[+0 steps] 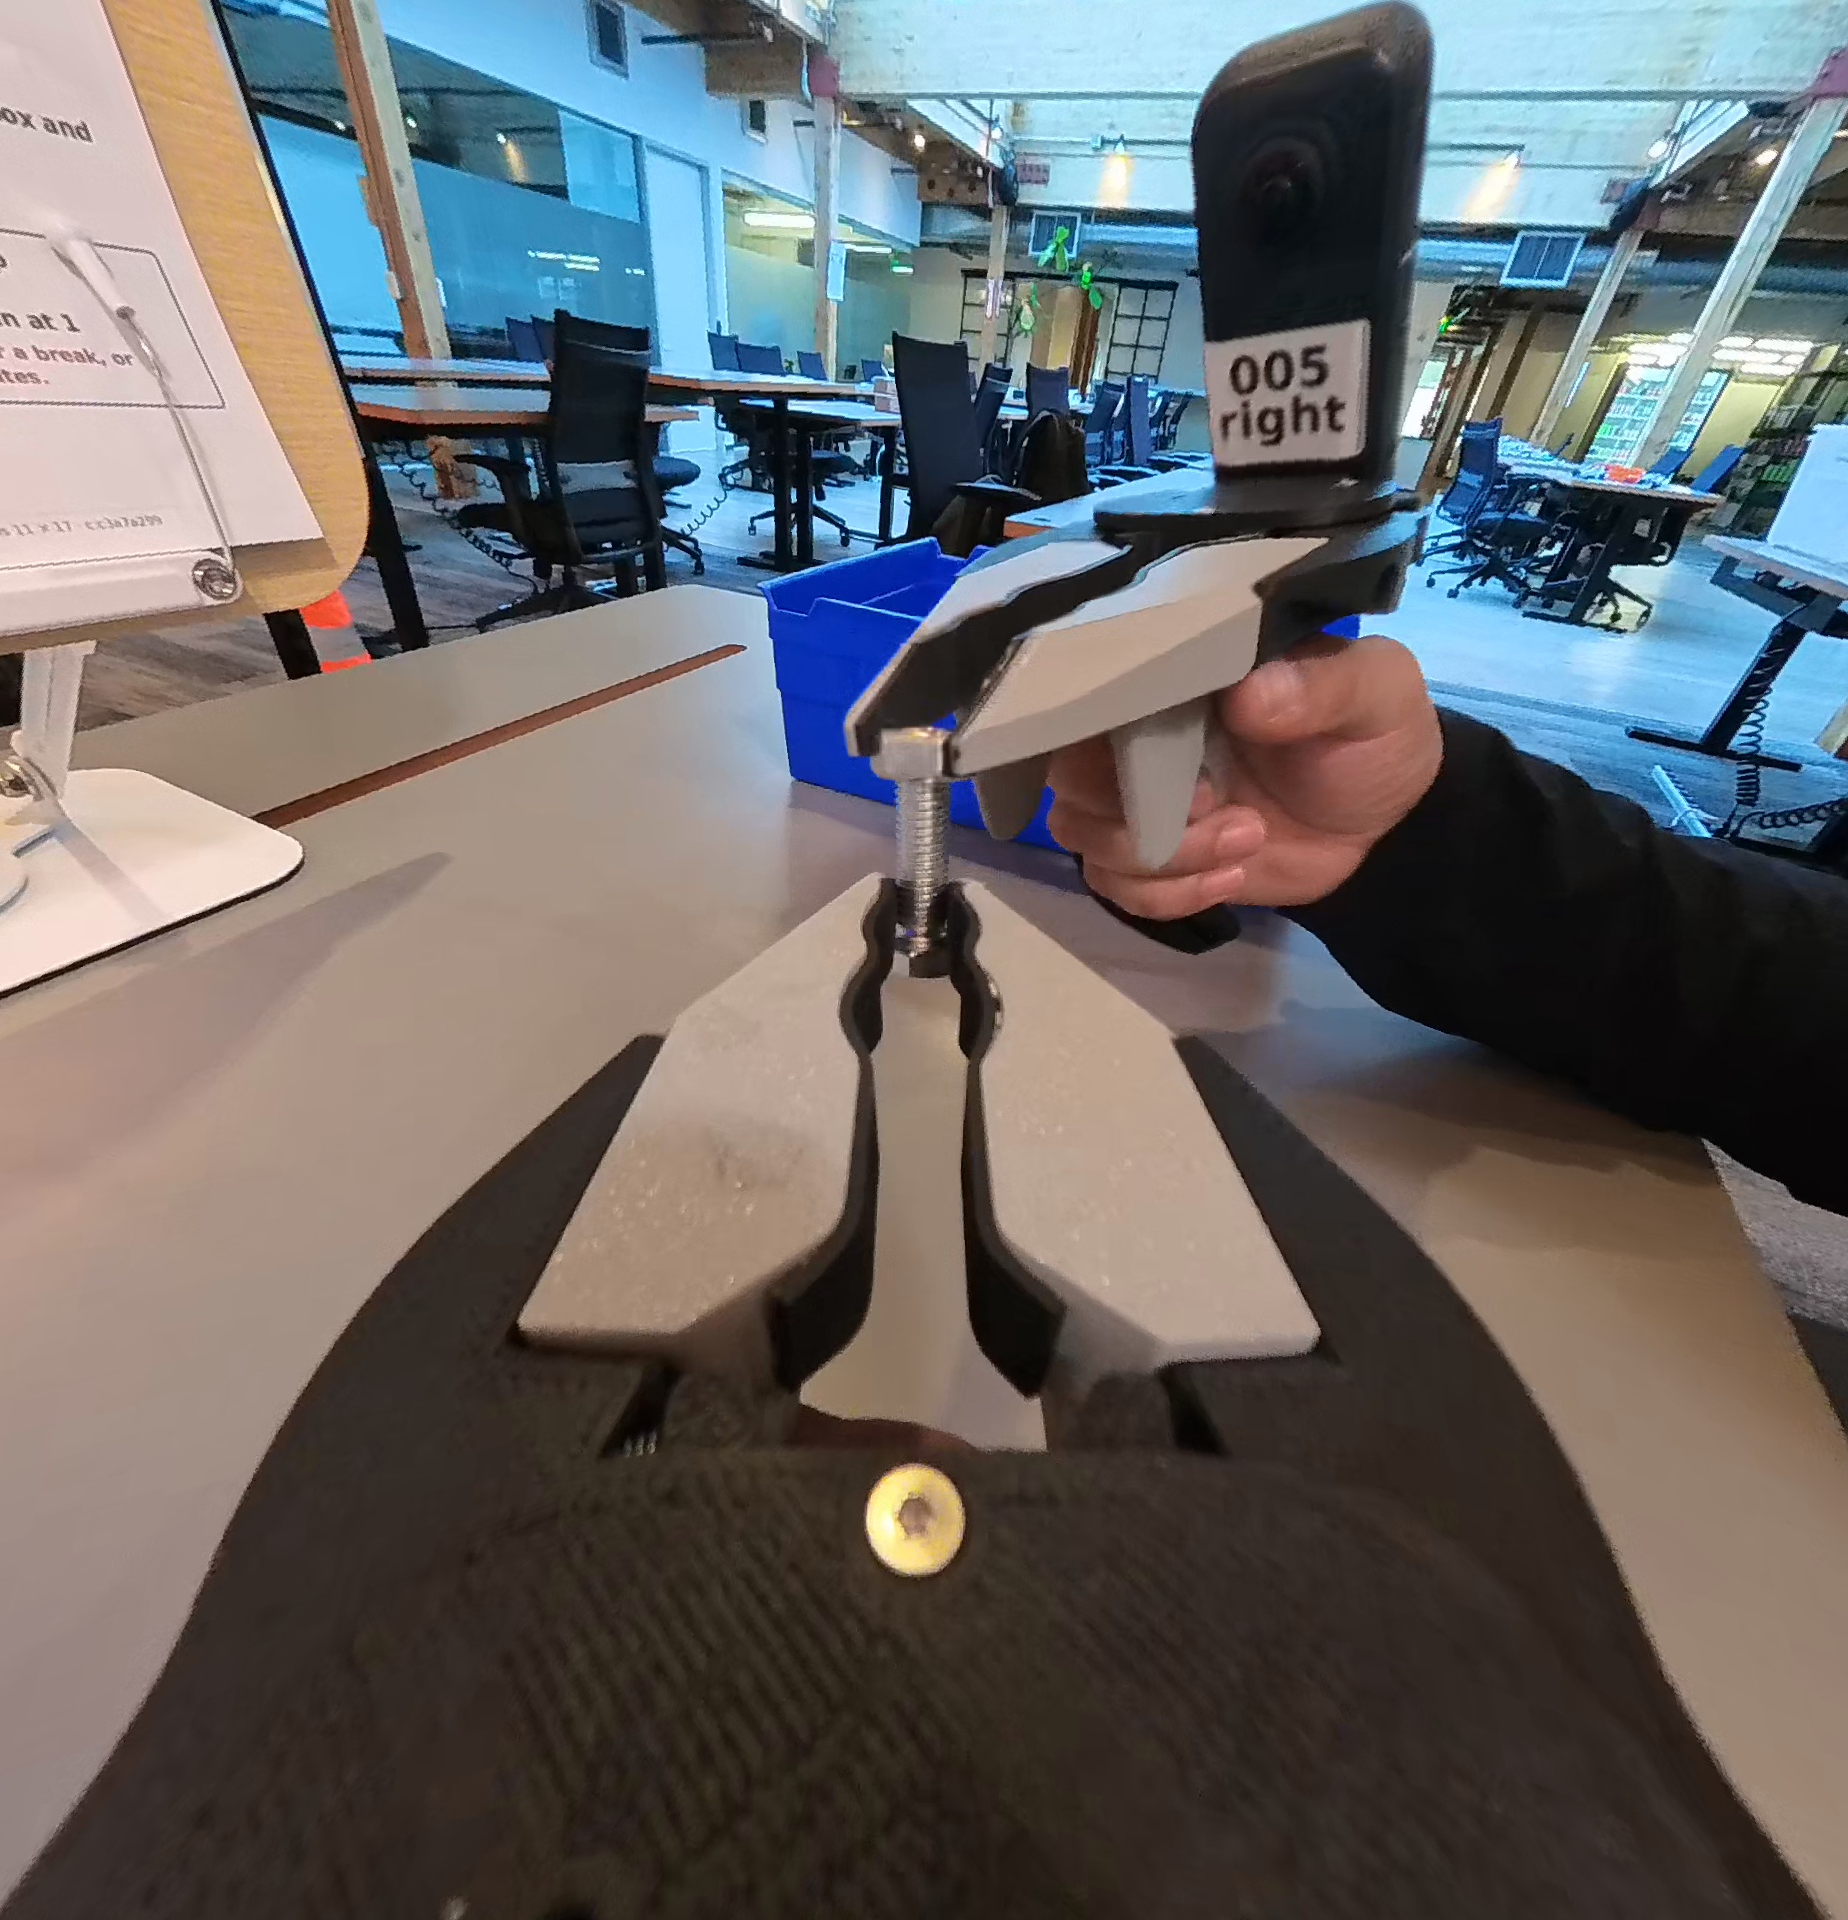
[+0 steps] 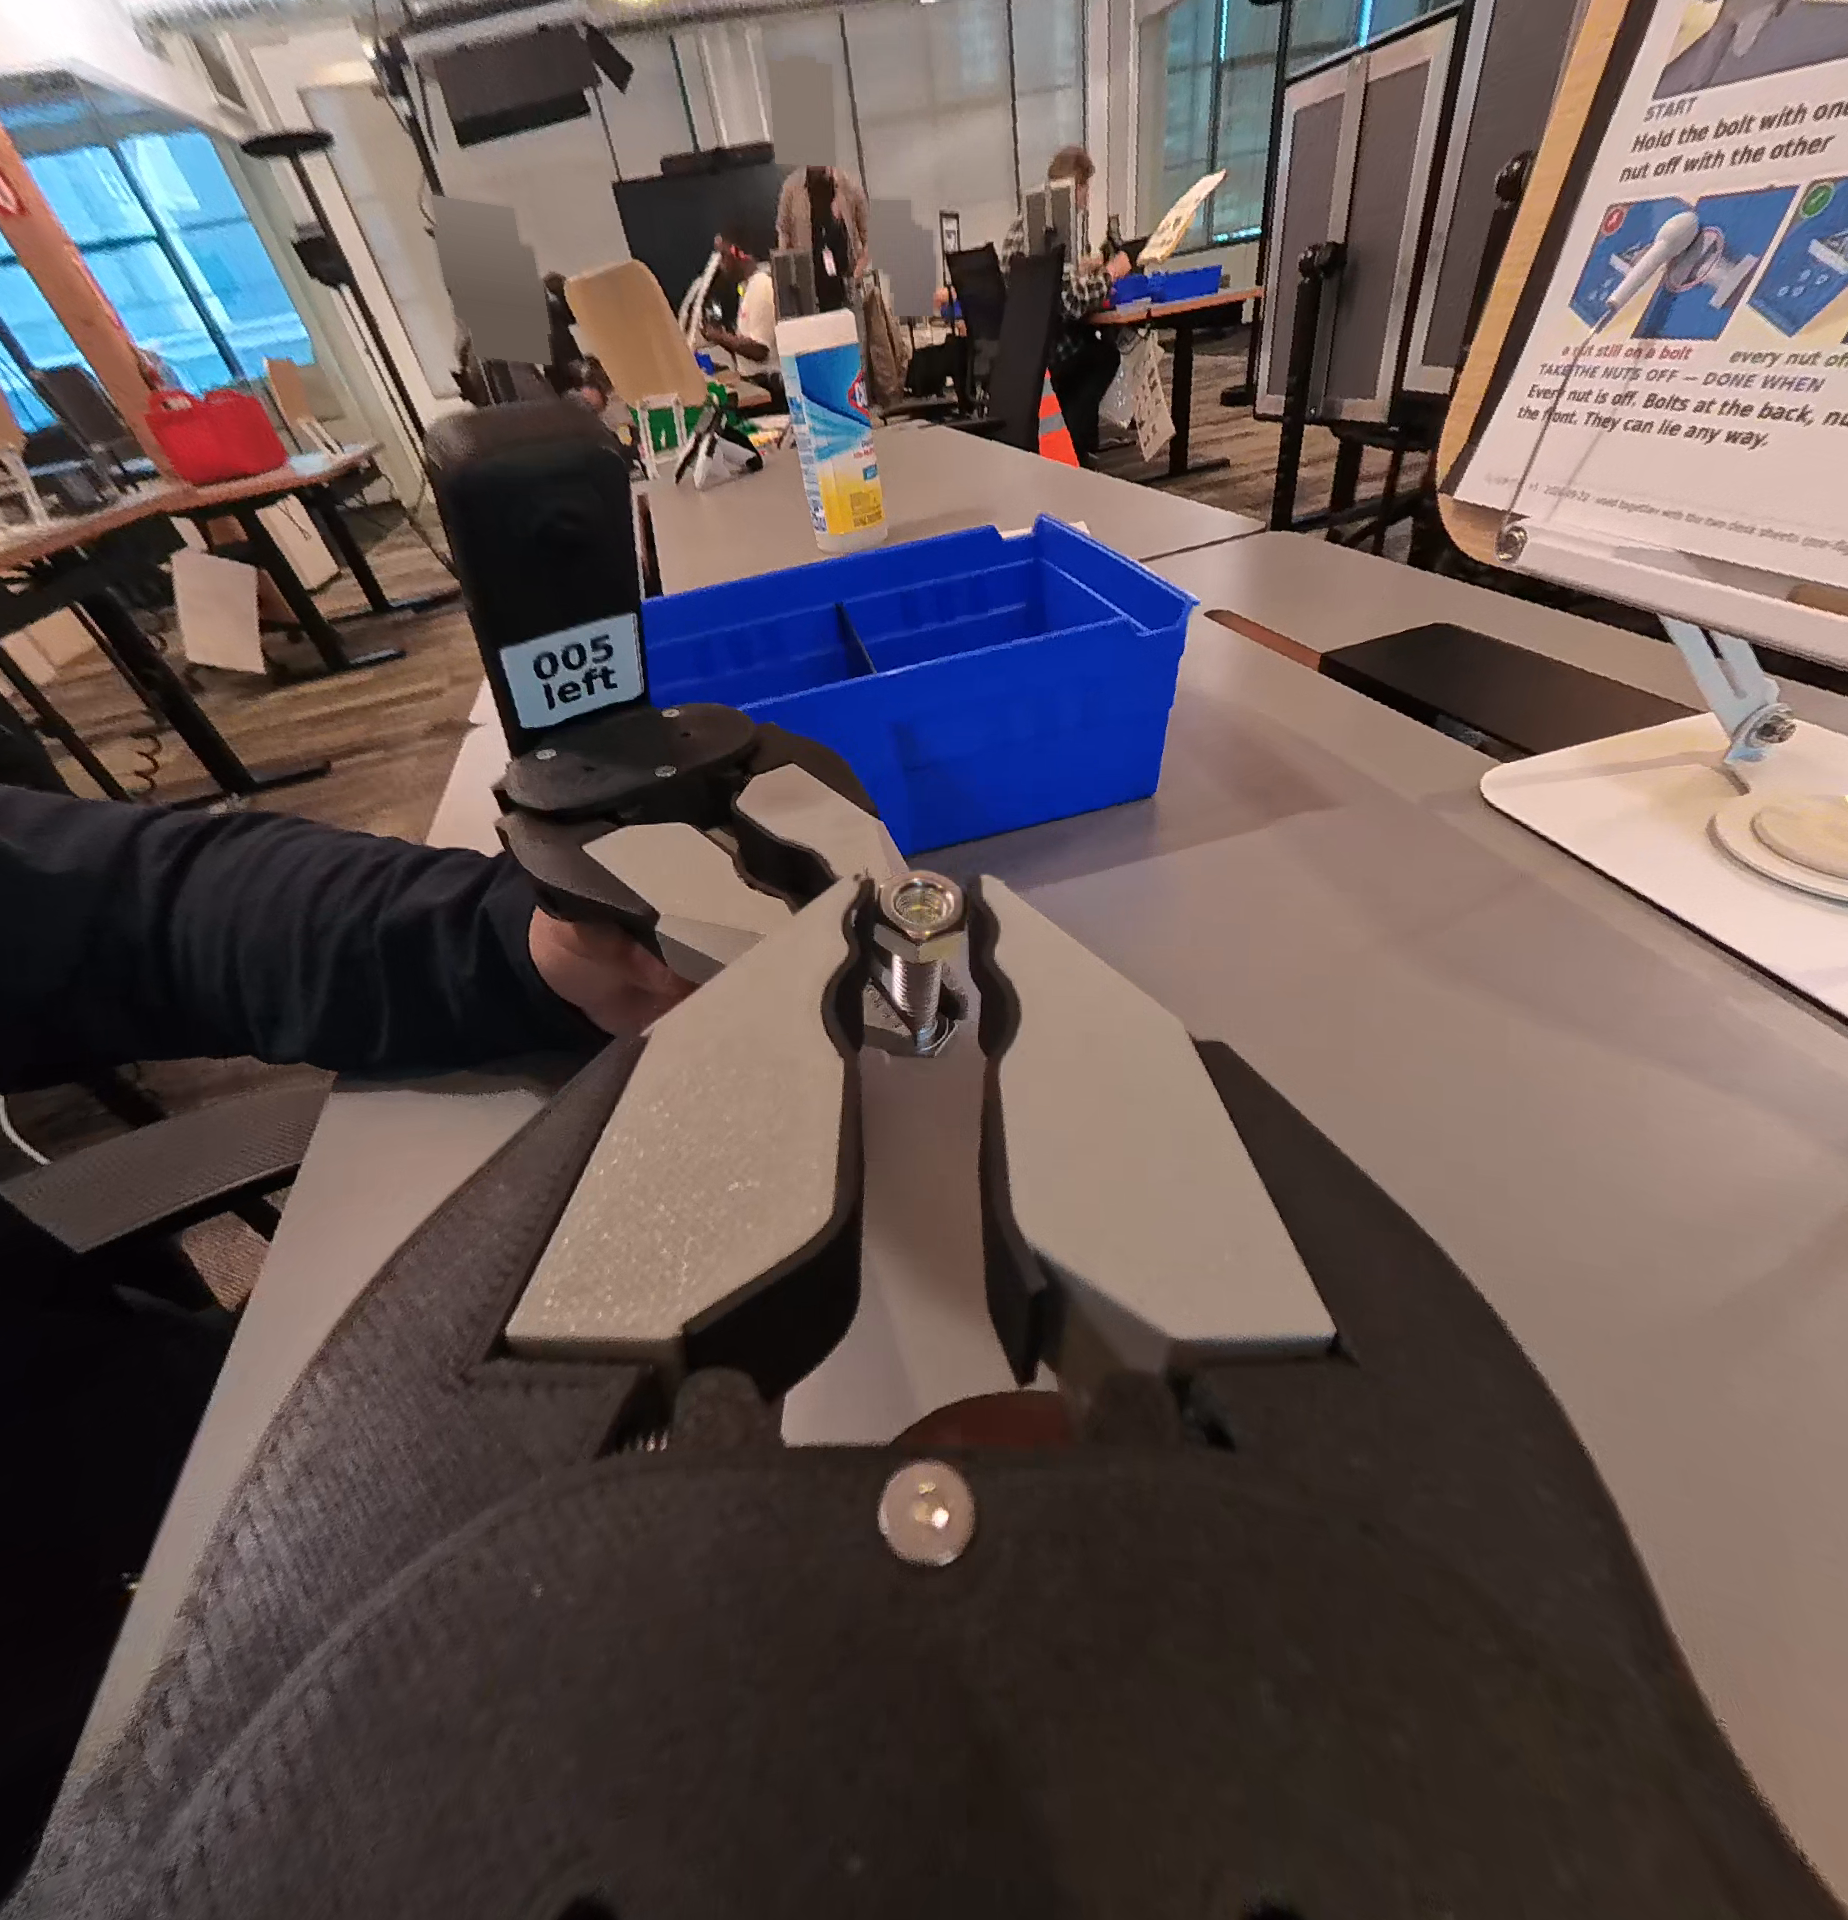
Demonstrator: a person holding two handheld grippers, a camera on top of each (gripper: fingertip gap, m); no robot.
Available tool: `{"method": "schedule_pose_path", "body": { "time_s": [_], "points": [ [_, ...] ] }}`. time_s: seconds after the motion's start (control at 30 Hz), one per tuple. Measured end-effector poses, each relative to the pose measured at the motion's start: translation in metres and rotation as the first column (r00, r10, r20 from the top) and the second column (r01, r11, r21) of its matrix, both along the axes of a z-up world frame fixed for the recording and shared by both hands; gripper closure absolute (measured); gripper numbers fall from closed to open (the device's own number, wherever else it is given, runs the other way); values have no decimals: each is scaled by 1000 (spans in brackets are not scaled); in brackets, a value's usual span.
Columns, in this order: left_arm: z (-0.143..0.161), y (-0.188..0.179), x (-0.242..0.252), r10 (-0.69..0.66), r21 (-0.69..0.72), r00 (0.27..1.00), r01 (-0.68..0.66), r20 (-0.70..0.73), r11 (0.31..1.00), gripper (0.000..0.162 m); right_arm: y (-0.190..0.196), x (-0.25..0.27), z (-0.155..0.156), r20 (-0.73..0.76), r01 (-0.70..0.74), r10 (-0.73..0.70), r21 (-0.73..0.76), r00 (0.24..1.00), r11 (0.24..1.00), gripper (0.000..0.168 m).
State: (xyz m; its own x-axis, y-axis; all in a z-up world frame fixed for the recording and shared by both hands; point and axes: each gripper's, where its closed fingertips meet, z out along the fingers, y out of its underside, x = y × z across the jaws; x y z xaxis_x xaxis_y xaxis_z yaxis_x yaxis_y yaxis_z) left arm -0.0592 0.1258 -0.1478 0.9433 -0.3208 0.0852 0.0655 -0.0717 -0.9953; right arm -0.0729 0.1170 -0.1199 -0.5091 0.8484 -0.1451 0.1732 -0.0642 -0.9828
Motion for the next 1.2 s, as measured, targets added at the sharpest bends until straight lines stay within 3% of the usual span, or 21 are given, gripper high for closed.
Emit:
{"method": "schedule_pose_path", "body": {
  "time_s": [0.37,0.53,0.77,1.2],
  "points": [
    [-16,5,-2,57,-57,990,-65,-131,996,155,6,0,-16,68,52,-65,177,996,983,154],
    [-15,5,-4,57,-55,992,-64,-112,996,155,6,-2,-14,59,49,-57,134,997,990,154],
    [1,0,0,11,7,1000,-11,-4,1000,155,1,0,2,-13,-11,10,-47,1000,999,154],
    [-6,3,-1,33,-26,998,-35,-49,999,155,4,0,-5,19,19,-20,46,1000,999,154]
  ]
}}
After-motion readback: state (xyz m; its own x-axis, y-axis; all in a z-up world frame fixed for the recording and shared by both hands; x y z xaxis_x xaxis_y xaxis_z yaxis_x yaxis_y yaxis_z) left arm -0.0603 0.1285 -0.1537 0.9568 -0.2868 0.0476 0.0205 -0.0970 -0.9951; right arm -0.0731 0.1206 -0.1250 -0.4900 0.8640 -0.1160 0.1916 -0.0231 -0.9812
